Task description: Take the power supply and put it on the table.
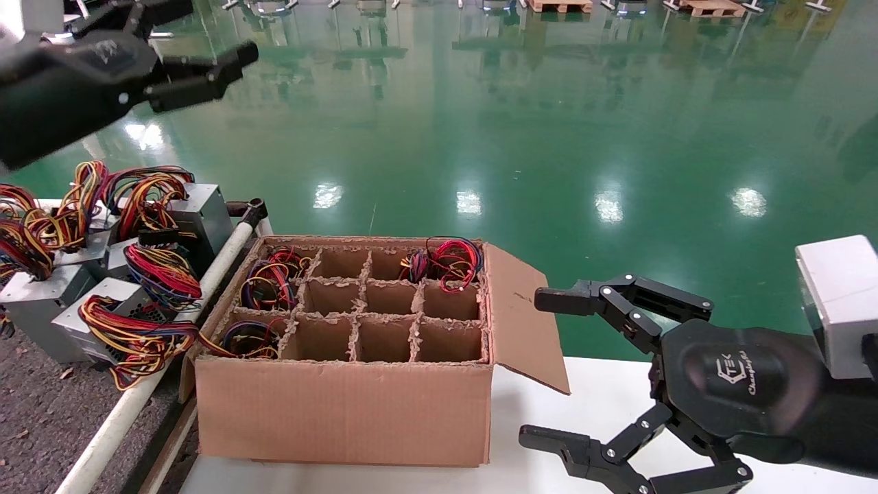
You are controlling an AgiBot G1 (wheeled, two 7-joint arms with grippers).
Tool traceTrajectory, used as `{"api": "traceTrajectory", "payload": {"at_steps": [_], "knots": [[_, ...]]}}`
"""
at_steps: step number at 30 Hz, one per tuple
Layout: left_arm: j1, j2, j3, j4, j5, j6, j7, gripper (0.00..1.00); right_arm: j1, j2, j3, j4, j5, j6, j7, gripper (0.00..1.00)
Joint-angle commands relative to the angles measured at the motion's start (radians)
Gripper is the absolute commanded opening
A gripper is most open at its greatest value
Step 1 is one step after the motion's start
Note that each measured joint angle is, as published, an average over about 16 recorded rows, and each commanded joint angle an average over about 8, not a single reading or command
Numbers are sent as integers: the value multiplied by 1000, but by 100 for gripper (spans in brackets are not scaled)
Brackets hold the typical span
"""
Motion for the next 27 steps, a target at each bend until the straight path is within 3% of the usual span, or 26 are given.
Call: {"api": "traceTrajectory", "payload": {"at_steps": [1,27], "knots": [[32,-19,-1,-45,-15,28,-25,100,0,0,0,0,0,0,0,100],[437,-256,-16,-623,-209,391,-340,100,0,0,0,0,0,0,0,100]]}}
